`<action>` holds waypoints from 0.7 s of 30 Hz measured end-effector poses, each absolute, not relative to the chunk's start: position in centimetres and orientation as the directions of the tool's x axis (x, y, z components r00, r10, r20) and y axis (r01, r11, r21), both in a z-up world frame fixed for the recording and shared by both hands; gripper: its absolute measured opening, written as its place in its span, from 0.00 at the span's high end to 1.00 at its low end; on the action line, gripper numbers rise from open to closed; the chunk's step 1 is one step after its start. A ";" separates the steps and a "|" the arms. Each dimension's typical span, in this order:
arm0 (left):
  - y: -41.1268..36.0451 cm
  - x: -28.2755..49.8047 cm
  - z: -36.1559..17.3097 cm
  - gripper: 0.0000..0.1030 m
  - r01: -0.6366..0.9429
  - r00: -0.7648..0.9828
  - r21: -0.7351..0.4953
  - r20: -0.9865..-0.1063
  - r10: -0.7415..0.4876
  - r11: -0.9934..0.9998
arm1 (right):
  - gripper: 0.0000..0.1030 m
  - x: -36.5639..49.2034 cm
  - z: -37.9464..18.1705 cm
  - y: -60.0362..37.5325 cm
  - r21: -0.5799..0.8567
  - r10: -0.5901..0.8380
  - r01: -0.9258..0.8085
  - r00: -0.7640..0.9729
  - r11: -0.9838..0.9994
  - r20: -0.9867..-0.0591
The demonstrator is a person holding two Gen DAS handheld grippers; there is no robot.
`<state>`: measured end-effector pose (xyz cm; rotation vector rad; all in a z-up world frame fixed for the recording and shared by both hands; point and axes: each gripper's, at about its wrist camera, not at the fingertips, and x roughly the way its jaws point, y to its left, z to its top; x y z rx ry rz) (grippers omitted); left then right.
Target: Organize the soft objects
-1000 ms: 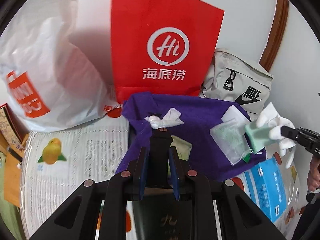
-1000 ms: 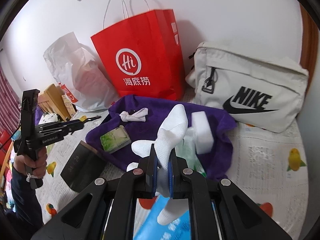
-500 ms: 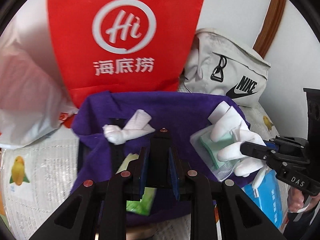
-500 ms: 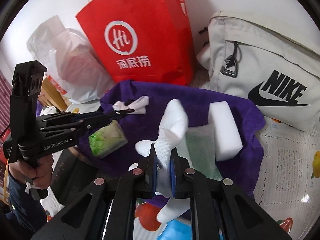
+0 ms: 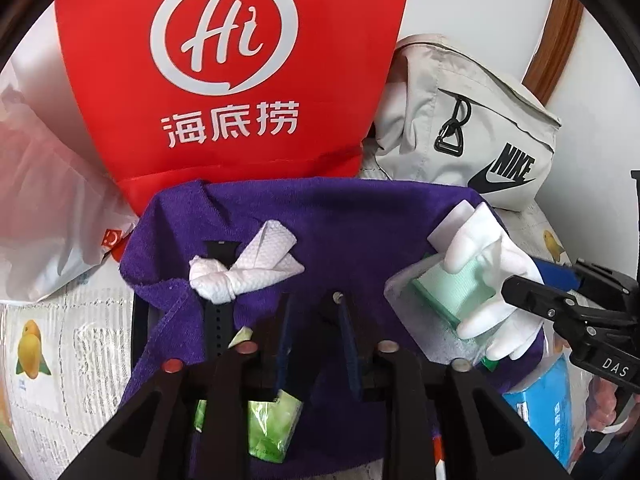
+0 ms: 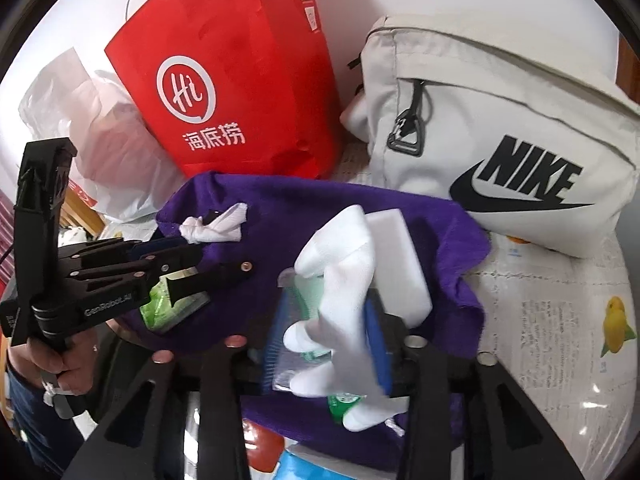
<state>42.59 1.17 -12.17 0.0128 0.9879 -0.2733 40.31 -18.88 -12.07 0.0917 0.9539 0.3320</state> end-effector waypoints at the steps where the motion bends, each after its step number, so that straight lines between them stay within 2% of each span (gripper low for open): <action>1: 1.2 42.5 -12.1 0.66 0.231 0.521 -0.113 -0.825 -0.221 0.966 | 0.51 40.2 -11.9 -18.9 0.210 0.308 -0.237 0.540 0.949 -0.783; 3: 1.6 42.0 -11.8 0.60 0.226 0.529 -0.117 -0.819 -0.223 0.967 | 0.47 40.0 -11.8 -19.1 0.196 0.293 -0.229 0.544 0.953 -0.786; 9: 3.0 39.9 -10.1 0.39 0.199 0.559 -0.096 -0.806 -0.193 0.975 | 0.47 38.7 -10.9 -20.2 0.188 0.268 -0.196 0.567 0.962 -0.779; 16: 4.4 35.1 -7.3 0.34 0.178 0.635 -0.056 -0.756 -0.158 0.982 | 0.47 34.1 -8.8 -19.8 0.164 0.262 -0.215 0.596 0.963 -0.759; 21: 5.8 30.4 -6.1 0.34 0.173 0.688 -0.094 -0.701 -0.189 0.980 | 0.43 28.7 -7.4 -19.2 0.155 0.286 -0.260 0.611 0.953 -0.738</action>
